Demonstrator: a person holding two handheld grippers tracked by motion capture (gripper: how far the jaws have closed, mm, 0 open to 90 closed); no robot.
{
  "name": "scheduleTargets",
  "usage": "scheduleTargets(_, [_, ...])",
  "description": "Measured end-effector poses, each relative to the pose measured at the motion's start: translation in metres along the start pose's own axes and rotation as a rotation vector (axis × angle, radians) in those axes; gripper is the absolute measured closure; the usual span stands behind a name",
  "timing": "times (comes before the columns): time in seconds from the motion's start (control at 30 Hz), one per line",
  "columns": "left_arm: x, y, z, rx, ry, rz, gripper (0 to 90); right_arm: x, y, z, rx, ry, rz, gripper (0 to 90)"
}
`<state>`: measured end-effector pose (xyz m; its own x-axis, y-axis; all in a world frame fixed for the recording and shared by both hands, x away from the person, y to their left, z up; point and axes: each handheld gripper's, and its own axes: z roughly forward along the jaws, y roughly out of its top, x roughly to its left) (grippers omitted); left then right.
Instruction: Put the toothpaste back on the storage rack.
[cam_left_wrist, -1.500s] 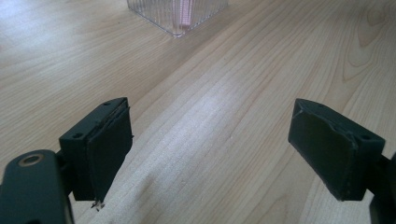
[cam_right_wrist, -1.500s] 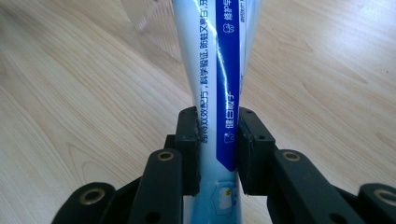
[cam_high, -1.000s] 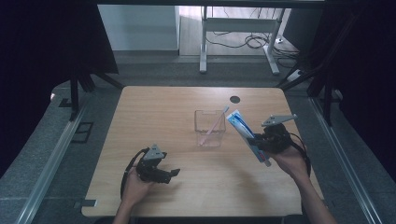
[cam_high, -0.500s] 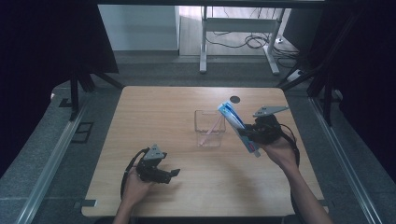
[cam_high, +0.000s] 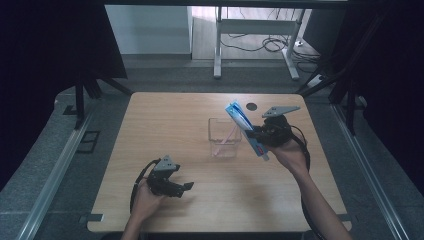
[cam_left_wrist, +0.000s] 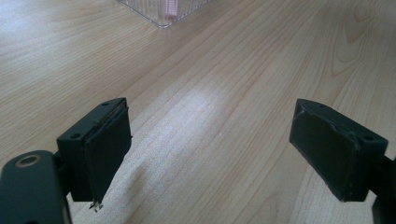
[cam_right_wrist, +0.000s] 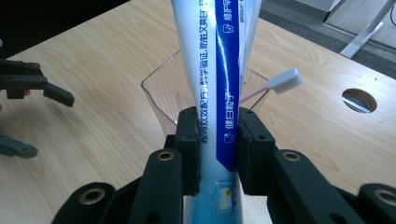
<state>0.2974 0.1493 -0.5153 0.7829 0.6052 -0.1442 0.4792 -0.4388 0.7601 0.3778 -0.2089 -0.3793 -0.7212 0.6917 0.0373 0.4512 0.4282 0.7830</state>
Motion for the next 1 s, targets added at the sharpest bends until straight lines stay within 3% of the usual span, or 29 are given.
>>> scheduleTargets(1.0, [-0.003, 0.001, 0.003, 0.007, -0.009, 0.011, 12.9, 0.004, 0.036, 0.040, -0.061, 0.008, 0.017, 73.0])
